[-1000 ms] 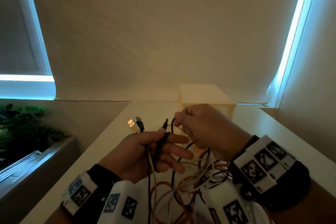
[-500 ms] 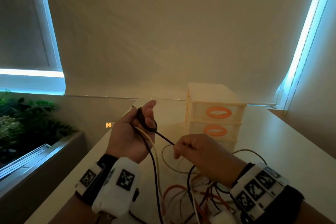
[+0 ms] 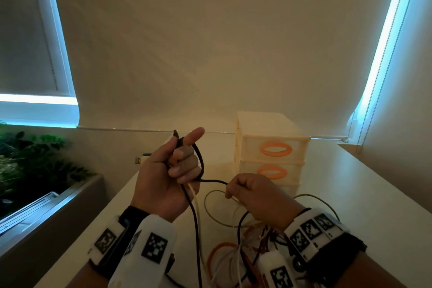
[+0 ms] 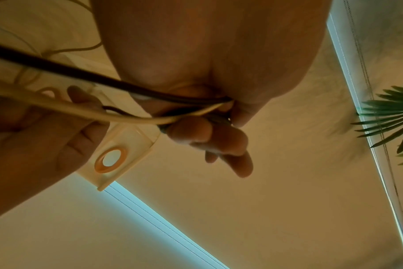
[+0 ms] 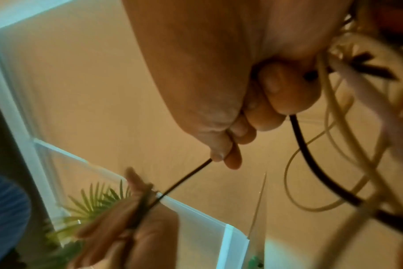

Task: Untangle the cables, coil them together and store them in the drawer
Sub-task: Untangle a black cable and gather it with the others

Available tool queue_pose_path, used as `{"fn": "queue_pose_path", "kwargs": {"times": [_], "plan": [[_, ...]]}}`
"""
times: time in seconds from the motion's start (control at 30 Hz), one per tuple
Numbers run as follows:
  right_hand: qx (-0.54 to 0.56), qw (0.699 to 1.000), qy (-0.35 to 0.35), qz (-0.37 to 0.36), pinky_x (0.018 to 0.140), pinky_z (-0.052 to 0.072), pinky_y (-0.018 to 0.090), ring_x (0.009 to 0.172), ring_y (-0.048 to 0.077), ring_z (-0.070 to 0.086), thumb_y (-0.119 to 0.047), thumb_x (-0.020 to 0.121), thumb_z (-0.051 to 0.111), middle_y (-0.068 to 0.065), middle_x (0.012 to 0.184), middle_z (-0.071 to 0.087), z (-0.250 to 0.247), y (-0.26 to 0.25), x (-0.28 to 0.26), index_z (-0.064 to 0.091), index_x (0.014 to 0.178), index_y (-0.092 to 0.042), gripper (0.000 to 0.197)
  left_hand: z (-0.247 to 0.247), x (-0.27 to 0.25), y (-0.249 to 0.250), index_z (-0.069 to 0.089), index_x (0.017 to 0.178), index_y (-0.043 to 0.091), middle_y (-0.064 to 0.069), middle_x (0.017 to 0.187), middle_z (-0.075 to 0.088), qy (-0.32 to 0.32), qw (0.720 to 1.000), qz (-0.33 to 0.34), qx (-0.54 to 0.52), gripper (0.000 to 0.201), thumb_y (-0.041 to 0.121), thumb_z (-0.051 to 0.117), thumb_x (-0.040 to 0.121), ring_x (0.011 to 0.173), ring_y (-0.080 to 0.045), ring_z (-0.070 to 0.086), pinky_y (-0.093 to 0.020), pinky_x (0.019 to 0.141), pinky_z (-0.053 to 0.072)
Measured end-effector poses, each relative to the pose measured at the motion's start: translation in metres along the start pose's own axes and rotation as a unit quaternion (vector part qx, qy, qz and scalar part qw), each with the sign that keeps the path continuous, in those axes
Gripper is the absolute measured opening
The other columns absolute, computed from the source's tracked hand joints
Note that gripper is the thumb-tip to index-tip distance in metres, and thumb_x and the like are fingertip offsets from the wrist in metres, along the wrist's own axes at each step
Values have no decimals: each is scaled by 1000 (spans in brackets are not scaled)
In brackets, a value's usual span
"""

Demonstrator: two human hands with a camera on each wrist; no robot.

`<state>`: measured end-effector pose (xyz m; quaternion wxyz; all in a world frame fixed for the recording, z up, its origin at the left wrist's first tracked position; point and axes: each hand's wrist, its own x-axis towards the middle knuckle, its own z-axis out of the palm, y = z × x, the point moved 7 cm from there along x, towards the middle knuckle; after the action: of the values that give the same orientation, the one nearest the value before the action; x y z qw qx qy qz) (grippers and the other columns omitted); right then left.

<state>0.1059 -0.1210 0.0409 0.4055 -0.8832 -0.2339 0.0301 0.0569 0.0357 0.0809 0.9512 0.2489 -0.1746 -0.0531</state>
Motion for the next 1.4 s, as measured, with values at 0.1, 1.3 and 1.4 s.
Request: {"fn": "queue_pose_path", "kwargs": {"times": [0.1,1.3,1.4], "plan": [[3,999,-10,35,58,37,27,50,2,45,-36,98,49,-11,57,56,0,-2,5,67,79,-29,27,9,-3,-5,54,132,-4,2,64,59,-73,995,-57,43,49,28,25,111,44,-6,50,-20,41,39],[23,991,-104,-80,59,42,23,58,7,48,-31,104,45,-9,65,52,36,-36,-13,57,84,-28,24,-18,0,28,57,133,0,8,65,57,108,990,55,-68,40,23,37,108,46,-1,46,-10,44,36],[61,986,-141,-60,62,47,29,62,16,54,-29,106,42,2,70,57,43,-34,-15,53,83,-18,28,-15,-1,32,54,135,1,8,60,53,74,994,50,-60,41,23,31,109,44,-4,44,-12,43,34]]}}
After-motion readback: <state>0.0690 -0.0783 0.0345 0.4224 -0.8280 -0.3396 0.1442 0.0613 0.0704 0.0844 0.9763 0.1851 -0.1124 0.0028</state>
